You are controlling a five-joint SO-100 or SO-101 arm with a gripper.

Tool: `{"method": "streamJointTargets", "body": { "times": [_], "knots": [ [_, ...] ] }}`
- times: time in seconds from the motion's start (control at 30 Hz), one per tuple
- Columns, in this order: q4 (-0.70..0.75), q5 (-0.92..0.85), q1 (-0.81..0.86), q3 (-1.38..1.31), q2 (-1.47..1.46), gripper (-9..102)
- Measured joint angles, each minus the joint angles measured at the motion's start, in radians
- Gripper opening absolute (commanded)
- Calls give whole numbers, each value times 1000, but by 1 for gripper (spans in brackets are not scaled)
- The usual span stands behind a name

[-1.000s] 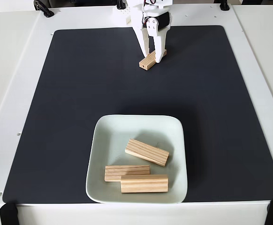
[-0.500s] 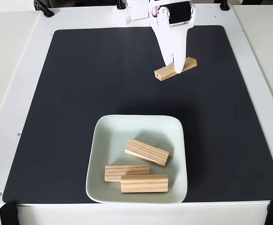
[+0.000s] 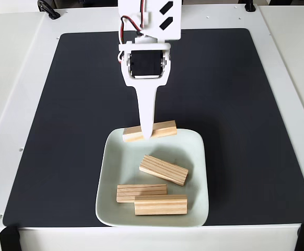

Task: Pick up the wooden block and place them on the plate.

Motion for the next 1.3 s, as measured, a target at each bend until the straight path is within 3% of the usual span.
{"method": "streamJointTargets", "body": {
  "times": [0.57, 0.63, 0.8, 0.9, 1.3],
  "knots": [
    [2, 0, 69, -38, -78, 0],
    [2, 0, 69, -38, -78, 6],
    [2, 0, 69, -38, -78, 36],
    [2, 0, 69, -38, -78, 48],
    [2, 0, 48, -38, -78, 50]
  ]
}}
